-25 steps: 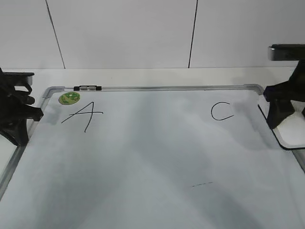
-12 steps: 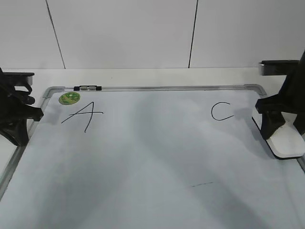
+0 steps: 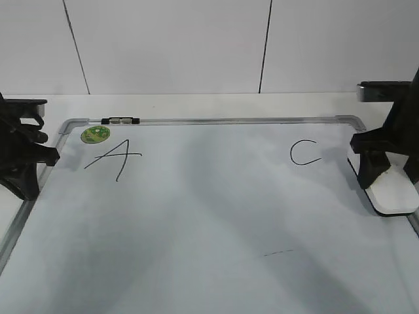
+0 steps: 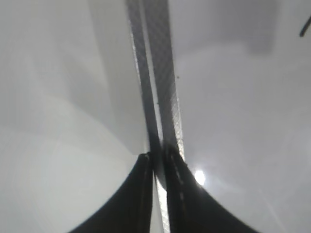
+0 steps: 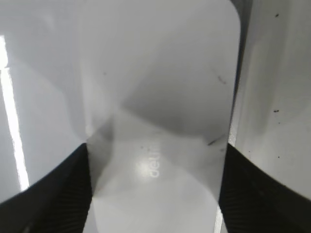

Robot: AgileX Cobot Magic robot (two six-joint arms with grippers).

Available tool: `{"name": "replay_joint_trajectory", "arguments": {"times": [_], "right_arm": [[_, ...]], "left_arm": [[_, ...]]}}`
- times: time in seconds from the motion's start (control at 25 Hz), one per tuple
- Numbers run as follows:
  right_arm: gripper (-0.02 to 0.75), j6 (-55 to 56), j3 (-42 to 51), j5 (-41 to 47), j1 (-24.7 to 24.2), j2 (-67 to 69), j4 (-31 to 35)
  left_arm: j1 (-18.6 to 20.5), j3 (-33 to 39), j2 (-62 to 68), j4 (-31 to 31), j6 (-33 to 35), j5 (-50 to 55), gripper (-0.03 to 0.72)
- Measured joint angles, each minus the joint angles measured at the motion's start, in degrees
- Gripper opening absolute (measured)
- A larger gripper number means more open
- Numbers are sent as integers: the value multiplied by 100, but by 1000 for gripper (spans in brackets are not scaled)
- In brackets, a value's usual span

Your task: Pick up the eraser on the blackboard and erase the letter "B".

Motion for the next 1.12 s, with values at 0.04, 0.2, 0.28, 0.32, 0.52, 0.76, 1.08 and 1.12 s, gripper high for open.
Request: {"name": "replay_joint_trajectory", "arguments": {"times": [0.04, 0.2, 0.28, 0.32, 0.52, 0.76, 1.08, 1.12], "right_arm": [[559, 0, 0, -13, 0, 23, -13], [559, 0, 0, -13, -7, 201, -24], [559, 0, 0, -13, -7, 242, -24], [559, 0, 0, -13, -7, 242, -33], [559, 0, 0, -13, -7, 251, -47], [559, 0, 0, 71, -7, 251, -47], [604, 0, 0, 89, -7, 251, 105], [619, 0, 0, 89, -7, 251, 105]], "left_arm": [[0, 0, 0, 0, 0, 0, 39], [0, 0, 0, 0, 0, 0, 39], [0, 0, 0, 0, 0, 0, 39], [0, 0, 0, 0, 0, 0, 39], [0, 0, 0, 0, 0, 0, 39], [0, 0, 0, 0, 0, 0, 39], [0, 0, 0, -5, 0, 0, 39], [0, 0, 0, -5, 0, 0, 39]]}}
